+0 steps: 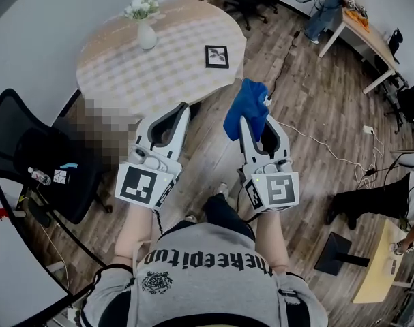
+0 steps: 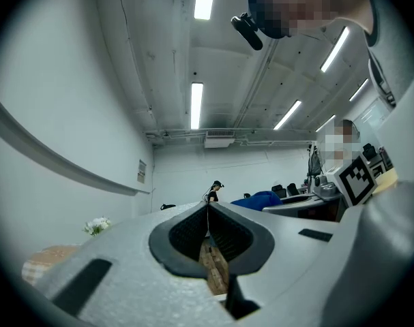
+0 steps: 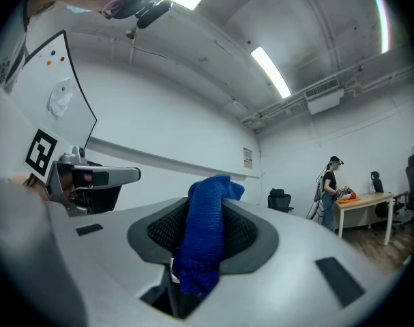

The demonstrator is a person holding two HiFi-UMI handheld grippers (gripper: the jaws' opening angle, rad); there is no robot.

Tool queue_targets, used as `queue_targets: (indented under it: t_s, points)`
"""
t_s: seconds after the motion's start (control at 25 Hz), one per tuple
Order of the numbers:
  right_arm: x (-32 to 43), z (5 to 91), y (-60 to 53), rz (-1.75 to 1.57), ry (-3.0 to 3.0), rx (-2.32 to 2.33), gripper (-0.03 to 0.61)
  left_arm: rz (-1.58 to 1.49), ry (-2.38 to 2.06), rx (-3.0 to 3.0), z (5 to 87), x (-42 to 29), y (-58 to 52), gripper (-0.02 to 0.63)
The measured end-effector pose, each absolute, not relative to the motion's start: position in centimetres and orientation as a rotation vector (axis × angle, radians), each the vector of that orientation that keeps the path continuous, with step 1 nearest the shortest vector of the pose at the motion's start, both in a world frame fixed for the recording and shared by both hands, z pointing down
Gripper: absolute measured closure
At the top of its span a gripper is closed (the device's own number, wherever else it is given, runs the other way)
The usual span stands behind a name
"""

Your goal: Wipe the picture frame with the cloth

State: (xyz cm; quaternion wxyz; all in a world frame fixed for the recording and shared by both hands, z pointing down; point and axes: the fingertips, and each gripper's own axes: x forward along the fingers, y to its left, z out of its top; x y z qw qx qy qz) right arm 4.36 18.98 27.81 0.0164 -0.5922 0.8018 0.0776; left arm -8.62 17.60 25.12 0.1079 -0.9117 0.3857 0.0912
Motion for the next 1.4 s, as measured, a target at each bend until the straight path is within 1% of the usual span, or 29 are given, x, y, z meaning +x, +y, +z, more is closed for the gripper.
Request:
queue_targets:
  t_s: [0.48, 0.96, 1.4]
  points:
    - [9.1, 26.6, 9.9, 0.241, 2.556, -1.728, 0.453, 0.288, 1.228, -2.632, 24.0, -3.8, 9.6, 0.595]
    - [14.1, 27.0, 5.2, 0.209, 2.604, -1.618, 0.453, 0.292, 1.309, -2.569, 23.5, 1.2, 6.1, 0.595]
    - [15.1, 28.4, 2.3, 0.138, 2.618, -1.586, 0.453, 0.26, 1.312, -2.575, 24.2, 2.5, 3.8, 0.595]
